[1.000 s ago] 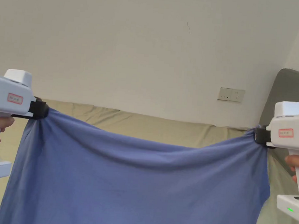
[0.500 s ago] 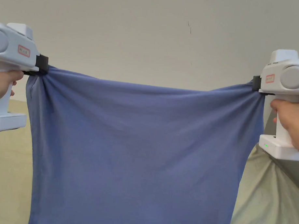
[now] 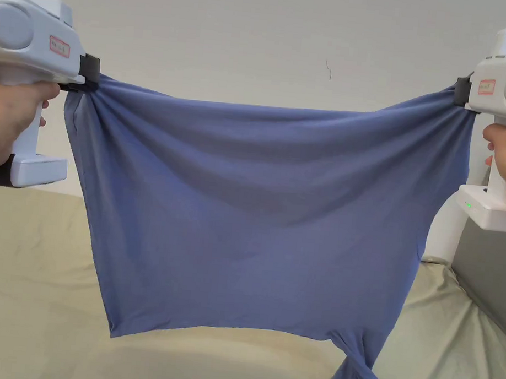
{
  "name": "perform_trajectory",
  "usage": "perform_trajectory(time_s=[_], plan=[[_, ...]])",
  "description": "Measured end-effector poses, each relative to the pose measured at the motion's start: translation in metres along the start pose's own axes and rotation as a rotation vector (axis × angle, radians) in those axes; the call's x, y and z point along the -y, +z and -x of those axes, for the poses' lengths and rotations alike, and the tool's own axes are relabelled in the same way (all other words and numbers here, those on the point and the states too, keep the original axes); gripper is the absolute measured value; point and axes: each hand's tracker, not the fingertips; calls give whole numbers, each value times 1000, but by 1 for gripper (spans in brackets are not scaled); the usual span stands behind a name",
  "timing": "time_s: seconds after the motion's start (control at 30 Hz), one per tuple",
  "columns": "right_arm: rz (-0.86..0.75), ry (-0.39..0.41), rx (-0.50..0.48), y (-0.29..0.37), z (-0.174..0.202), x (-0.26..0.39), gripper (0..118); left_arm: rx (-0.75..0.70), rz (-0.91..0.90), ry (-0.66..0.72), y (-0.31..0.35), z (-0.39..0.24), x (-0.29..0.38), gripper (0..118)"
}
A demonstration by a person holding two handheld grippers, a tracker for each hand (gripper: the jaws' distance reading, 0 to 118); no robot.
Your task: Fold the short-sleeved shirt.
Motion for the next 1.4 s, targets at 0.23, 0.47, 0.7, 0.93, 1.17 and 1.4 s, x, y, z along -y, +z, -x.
perform_trajectory(time_s=[0.23, 0.47, 0.7, 0.93, 1.17, 1.4], plan=[[80, -54, -74, 62, -14, 84, 0, 88, 123, 8, 44, 10, 75, 1], [159, 14, -220, 190, -34, 149, 0, 202, 209, -17, 142, 6, 141, 1], [258, 84, -306, 330, -50, 240, 0, 275, 276, -81, 260, -9, 227, 1], [376, 21, -341, 454, -79, 324, 0, 281, 360, 6, 363, 24, 316, 1], [500, 80, -382, 523, -79, 380, 0, 254, 442, 67, 422, 43, 396, 1], [563, 79, -375, 557, -81, 413, 0, 225, 502, 122, 455, 49, 448, 1]])
